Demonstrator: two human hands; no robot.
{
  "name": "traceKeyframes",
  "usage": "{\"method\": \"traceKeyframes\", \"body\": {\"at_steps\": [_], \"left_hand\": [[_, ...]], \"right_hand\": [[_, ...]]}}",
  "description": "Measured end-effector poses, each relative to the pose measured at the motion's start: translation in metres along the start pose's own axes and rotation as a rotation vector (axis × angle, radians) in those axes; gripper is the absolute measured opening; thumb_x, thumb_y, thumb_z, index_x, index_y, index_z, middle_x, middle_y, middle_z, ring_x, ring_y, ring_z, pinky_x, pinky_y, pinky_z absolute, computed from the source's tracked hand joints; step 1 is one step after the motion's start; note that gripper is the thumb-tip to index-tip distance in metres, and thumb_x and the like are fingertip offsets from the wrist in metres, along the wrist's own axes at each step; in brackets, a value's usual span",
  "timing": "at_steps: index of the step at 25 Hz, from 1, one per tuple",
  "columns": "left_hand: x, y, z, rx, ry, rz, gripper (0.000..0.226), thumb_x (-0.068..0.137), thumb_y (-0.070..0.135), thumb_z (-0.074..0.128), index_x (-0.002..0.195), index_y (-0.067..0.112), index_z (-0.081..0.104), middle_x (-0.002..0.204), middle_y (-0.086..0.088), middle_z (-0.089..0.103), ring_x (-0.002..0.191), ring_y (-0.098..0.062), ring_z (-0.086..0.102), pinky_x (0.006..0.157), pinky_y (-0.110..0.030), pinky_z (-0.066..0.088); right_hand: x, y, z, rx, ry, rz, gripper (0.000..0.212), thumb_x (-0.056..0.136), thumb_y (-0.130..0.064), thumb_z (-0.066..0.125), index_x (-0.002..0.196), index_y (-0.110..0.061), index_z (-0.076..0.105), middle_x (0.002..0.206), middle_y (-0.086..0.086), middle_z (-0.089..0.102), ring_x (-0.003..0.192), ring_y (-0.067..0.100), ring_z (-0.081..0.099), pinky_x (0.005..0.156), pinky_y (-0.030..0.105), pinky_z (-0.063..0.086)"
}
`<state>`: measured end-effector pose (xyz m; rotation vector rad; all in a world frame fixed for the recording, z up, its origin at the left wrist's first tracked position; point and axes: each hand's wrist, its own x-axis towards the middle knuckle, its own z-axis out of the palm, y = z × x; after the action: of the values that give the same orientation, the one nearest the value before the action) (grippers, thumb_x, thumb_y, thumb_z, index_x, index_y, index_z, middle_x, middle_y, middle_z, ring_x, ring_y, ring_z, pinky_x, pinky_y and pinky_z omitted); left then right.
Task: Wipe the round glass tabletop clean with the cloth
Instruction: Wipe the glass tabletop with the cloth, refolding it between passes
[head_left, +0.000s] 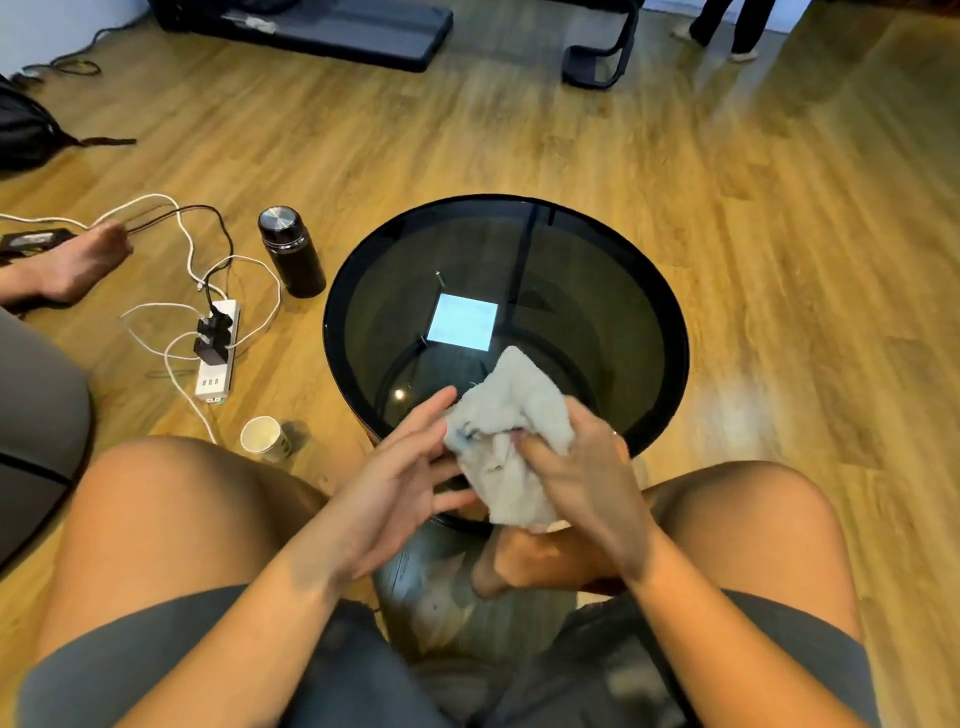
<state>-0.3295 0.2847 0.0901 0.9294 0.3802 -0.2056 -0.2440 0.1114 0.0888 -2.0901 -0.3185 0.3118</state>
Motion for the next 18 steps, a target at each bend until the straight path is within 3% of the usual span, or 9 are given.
{"method": "traceKeyframes", "body": {"at_steps": [2, 4, 5, 7, 10, 12, 14, 16, 18], "left_hand": [[0.005, 0.007, -0.017, 0.320, 0.266, 0.086, 0.048, 0.093, 0.033, 0.058, 0.139, 0.036, 0.047, 0.138, 0.005, 0.059, 0.128, -0.018, 0.055, 0.108, -0.044, 0.043], [0.009, 0.009, -0.028, 0.715, 0.563, 0.117, 0.046, 0.097, 0.031, 0.054, 0.142, 0.035, 0.044, 0.142, -0.001, 0.054, 0.133, -0.020, 0.048, 0.109, -0.038, 0.039], [0.011, 0.006, -0.031, 0.942, 0.613, 0.105, 0.048, 0.097, 0.033, 0.053, 0.144, 0.034, 0.041, 0.148, -0.005, 0.048, 0.137, -0.022, 0.043, 0.110, -0.038, 0.035], [0.018, 0.000, -0.037, 1.110, 0.598, 0.087, 0.054, 0.098, 0.037, 0.050, 0.148, 0.029, 0.035, 0.160, 0.000, 0.027, 0.146, -0.019, 0.026, 0.113, -0.035, 0.025], [0.030, -0.002, -0.042, 1.030, 0.615, 0.156, 0.052, 0.099, 0.039, 0.045, 0.149, 0.026, 0.035, 0.163, 0.002, 0.019, 0.148, -0.014, 0.019, 0.112, -0.029, 0.018], [0.035, 0.000, -0.042, 0.996, 0.653, 0.219, 0.049, 0.101, 0.037, 0.041, 0.148, 0.023, 0.038, 0.162, -0.002, 0.023, 0.149, -0.015, 0.019, 0.113, -0.026, 0.015], [0.041, 0.002, -0.044, 1.008, 0.660, 0.232, 0.048, 0.102, 0.036, 0.038, 0.148, 0.021, 0.038, 0.161, -0.003, 0.025, 0.149, -0.016, 0.017, 0.114, -0.025, 0.013], [0.043, -0.002, -0.045, 1.110, 0.595, 0.171, 0.050, 0.102, 0.040, 0.035, 0.149, 0.023, 0.035, 0.163, -0.002, 0.019, 0.151, -0.016, 0.008, 0.119, -0.033, 0.011], [0.045, -0.010, -0.046, 1.230, 0.493, 0.086, 0.053, 0.102, 0.046, 0.030, 0.151, 0.026, 0.029, 0.165, -0.001, 0.009, 0.152, -0.017, -0.003, 0.122, -0.044, 0.008]], "right_hand": [[0.036, 0.029, -0.029, -0.260, 0.166, 0.031, 0.034, 0.088, -0.037, 0.058, 0.114, -0.016, 0.060, 0.110, 0.003, 0.065, 0.105, 0.024, 0.061, 0.083, 0.023, 0.049], [0.058, 0.060, -0.047, -0.594, 0.114, 0.176, 0.054, 0.087, -0.044, 0.050, 0.131, -0.012, 0.050, 0.136, 0.015, 0.052, 0.123, 0.033, 0.050, 0.096, 0.037, 0.044], [0.061, 0.072, -0.044, -0.708, 0.076, 0.215, 0.059, 0.090, -0.044, 0.049, 0.139, -0.012, 0.043, 0.143, 0.015, 0.045, 0.126, 0.035, 0.047, 0.099, 0.040, 0.043], [0.058, 0.076, -0.019, -0.804, 0.090, 0.162, 0.052, 0.092, -0.036, 0.052, 0.138, -0.012, 0.045, 0.140, 0.015, 0.045, 0.121, 0.035, 0.050, 0.094, 0.042, 0.046], [0.038, 0.044, 0.060, -0.616, 0.175, -0.145, 0.039, 0.084, -0.022, 0.061, 0.121, -0.009, 0.059, 0.122, 0.020, 0.057, 0.104, 0.034, 0.056, 0.086, 0.045, 0.050], [0.023, 0.002, 0.103, -0.694, -0.088, -0.305, 0.053, 0.078, -0.026, 0.065, 0.128, -0.013, 0.052, 0.125, 0.013, 0.055, 0.106, 0.032, 0.052, 0.087, 0.045, 0.048], [0.035, -0.008, 0.100, -0.704, -0.172, -0.407, 0.053, 0.078, -0.029, 0.067, 0.128, -0.017, 0.052, 0.122, 0.008, 0.055, 0.108, 0.031, 0.051, 0.086, 0.044, 0.046], [0.057, 0.018, 0.056, -0.811, -0.077, -0.349, 0.048, 0.081, -0.031, 0.066, 0.126, -0.017, 0.055, 0.117, 0.009, 0.058, 0.107, 0.033, 0.052, 0.083, 0.043, 0.046], [0.089, 0.065, -0.019, -0.946, 0.056, -0.101, 0.048, 0.083, -0.037, 0.059, 0.125, -0.016, 0.053, 0.121, 0.014, 0.056, 0.111, 0.036, 0.051, 0.084, 0.042, 0.046]]}}
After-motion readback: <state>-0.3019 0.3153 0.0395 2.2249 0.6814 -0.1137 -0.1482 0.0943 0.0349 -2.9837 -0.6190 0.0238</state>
